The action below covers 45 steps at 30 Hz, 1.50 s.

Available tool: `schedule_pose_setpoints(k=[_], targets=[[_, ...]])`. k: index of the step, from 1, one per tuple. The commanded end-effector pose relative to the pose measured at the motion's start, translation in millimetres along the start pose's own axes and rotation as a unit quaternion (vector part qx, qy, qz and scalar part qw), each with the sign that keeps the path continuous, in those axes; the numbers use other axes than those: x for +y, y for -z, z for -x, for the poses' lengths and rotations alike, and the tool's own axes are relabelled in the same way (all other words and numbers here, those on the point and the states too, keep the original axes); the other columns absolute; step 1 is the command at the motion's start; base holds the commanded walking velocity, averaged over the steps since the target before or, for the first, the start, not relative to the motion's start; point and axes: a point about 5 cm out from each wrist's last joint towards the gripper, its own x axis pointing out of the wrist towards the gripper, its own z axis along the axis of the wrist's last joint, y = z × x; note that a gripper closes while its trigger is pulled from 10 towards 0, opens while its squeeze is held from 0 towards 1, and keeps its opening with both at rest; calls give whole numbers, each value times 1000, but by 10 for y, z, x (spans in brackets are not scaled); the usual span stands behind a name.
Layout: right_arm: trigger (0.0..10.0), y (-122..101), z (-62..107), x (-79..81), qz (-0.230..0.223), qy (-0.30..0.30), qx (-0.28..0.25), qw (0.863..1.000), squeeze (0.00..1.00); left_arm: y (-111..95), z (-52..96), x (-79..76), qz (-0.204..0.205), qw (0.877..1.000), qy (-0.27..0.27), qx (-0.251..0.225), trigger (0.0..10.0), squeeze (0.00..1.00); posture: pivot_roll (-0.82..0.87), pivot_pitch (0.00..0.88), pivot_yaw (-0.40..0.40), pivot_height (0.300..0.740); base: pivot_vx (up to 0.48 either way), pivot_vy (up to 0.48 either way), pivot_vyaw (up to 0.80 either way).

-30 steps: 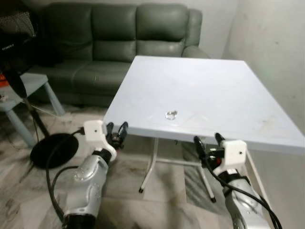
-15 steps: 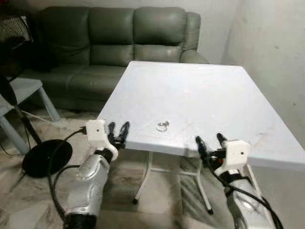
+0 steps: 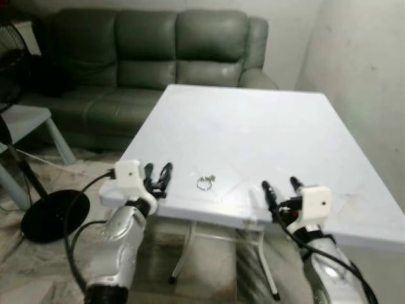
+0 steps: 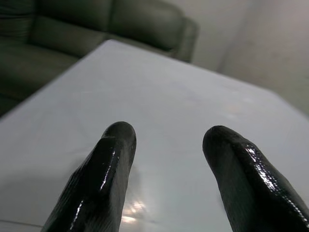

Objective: Hang keys on a hook

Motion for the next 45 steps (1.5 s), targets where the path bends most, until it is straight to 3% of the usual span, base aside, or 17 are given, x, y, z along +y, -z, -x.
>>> schedule_pose_setpoints(k=[1, 10, 45], targets=[[10000, -35, 9, -61, 7, 9, -3, 1000, 0, -35, -33, -67, 4, 1000, 10, -6, 10000, 0, 26, 0, 11, 740, 307, 0, 0], [10000, -35, -8, -73, 8, 9, -3, 1000, 0, -46, -45, -74, 5, 1000, 9, -9, 10000, 0, 29, 0, 9, 740, 307, 0, 0], [10000, -49, -61, -111, 15, 3, -6, 1000, 0, -73, -71, -97, 3, 1000, 9, -26, 10000, 0, 33, 0, 2, 740, 0, 0, 0]])
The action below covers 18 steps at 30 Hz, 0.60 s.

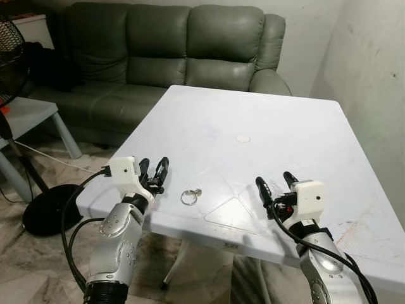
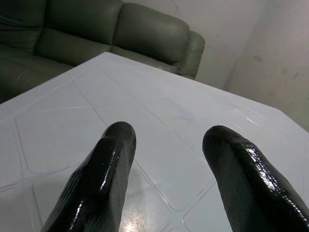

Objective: Hang keys on a hook

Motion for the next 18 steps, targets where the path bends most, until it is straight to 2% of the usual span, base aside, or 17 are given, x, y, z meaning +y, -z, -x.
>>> schedule_pose_setpoints(k=[1, 18], targets=[[10000, -3, -25, -20, -1, 1, 0, 1000, 0, -14, -13, 14, -3, 1000, -5, -3, 10000, 0, 33, 0, 2, 740, 0, 0, 0], [10000, -9, -33, -27, 4, -4, -2, 1000, 0, 1, 7, 11, -5, 1000, -5, -3, 10000, 0, 36, 0, -4, 740, 0, 0, 0]])
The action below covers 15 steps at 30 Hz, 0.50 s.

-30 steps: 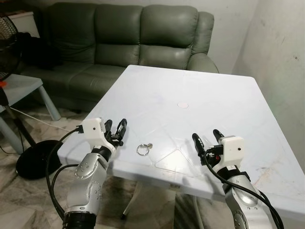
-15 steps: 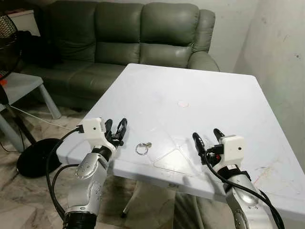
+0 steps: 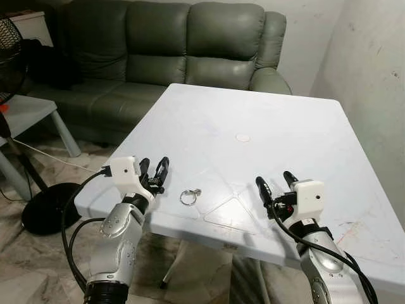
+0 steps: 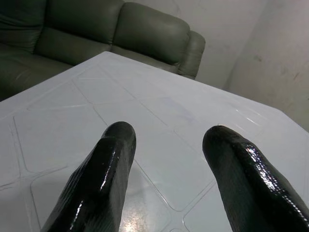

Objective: Hang keys on a hook

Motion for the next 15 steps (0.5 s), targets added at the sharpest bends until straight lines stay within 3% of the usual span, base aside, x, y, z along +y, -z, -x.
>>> schedule_pose_setpoints(k=[1, 15], targets=[[10000, -27, -28, -10, 0, -1, -6, 1000, 0, 1, 10, 20, -4, 1000, -6, -1, 10000, 0, 36, 0, -5, 740, 0, 0, 0], [10000, -19, -2, -27, 1, 4, -3, 1000, 0, 14, 29, 20, -1, 1000, -5, 3, 10000, 0, 31, 0, -3, 740, 0, 0, 0]])
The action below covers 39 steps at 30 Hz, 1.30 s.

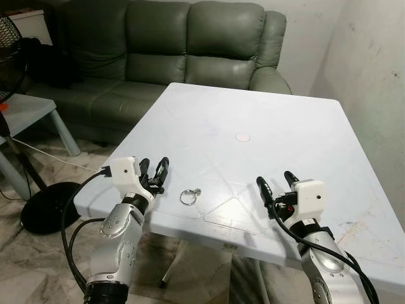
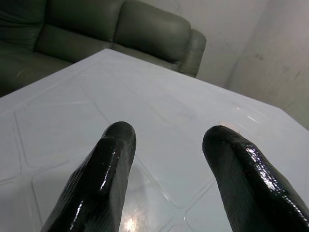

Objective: Hang keys on a hook

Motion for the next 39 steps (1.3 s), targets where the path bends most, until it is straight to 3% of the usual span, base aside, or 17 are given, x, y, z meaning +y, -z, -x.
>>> schedule_pose_setpoints(k=[1, 39], targets=[[10000, -18, -4, -17, -1, 2, -3, 1000, 0, -14, 7, 6, -2, 1000, -2, -2, 10000, 0, 31, 0, -3, 740, 0, 0, 0], [10000, -11, -17, -24, 0, 3, -4, 1000, 0, -18, -3, -4, 0, 1000, 7, -1, 10000, 0, 31, 0, -5, 740, 0, 0, 0]])
